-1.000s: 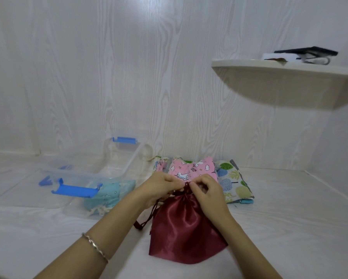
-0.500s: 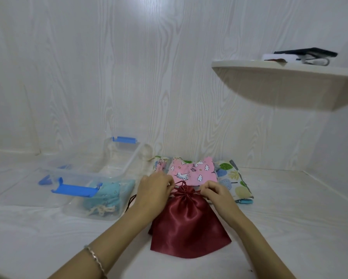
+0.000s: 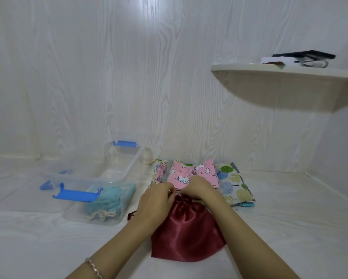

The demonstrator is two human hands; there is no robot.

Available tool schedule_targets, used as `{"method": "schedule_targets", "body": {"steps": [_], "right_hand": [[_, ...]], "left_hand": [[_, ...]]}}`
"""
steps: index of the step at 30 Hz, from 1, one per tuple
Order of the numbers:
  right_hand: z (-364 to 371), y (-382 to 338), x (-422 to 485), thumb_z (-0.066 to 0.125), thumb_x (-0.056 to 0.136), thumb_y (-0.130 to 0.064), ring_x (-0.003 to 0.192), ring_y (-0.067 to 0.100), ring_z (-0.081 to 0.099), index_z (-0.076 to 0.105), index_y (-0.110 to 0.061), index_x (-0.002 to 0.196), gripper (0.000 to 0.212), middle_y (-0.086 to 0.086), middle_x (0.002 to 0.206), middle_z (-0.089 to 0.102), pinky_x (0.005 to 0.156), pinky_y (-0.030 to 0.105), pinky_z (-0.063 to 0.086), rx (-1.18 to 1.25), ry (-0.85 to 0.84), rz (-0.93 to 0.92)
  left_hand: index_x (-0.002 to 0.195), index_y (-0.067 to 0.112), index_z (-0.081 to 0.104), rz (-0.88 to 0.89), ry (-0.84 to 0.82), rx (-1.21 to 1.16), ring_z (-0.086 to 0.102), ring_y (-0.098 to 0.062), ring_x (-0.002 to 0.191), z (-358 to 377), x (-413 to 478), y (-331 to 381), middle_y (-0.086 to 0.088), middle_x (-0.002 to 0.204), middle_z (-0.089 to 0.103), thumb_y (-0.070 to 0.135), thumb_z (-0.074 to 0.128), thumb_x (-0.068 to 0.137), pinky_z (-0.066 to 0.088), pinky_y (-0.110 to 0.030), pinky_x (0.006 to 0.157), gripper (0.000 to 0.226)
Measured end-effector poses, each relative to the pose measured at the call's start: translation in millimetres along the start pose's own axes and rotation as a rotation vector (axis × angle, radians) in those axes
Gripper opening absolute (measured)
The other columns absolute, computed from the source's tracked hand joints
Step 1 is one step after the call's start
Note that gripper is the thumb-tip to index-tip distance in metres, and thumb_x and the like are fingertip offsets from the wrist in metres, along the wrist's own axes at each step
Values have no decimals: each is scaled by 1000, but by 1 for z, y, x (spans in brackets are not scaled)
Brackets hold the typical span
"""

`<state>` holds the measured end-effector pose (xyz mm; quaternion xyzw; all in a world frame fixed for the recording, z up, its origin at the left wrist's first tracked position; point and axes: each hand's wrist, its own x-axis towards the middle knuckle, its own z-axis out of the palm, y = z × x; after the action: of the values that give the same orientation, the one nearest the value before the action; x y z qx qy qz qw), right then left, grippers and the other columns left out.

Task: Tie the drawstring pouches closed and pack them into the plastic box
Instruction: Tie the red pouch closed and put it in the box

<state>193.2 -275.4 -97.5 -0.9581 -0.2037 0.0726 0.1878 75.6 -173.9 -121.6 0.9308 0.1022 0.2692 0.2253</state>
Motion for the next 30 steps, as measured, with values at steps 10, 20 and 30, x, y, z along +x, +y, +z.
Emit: {"method": "schedule_targets", "body": {"steps": [10,20,30], "right_hand": [[1,13,-18,71,82,-21,51,5,49,71,-16,63,19,0,55,60,56,25,40,550,112,-316],[-9,14,-41,70,79,-13,58,3,49,78,-16,83,10,-2,66,65,59,17,39,320,155,-512],[6,27,-52,63,82,-8,69,8,54,68,-23,117,38,-5,79,64,73,26,48,211,424,-612]], "left_hand": [[109,25,70,-36,206,-491,64,2,85,3,-3,4,15,95,71,23,66,88,52,-23,81,22],[116,26,68,273,-20,-328,63,2,95,-10,8,4,14,103,72,16,60,91,48,-22,89,29],[107,11,55,-1,-195,-526,62,-1,60,-20,17,5,3,70,69,4,75,78,51,-17,62,36]]}}
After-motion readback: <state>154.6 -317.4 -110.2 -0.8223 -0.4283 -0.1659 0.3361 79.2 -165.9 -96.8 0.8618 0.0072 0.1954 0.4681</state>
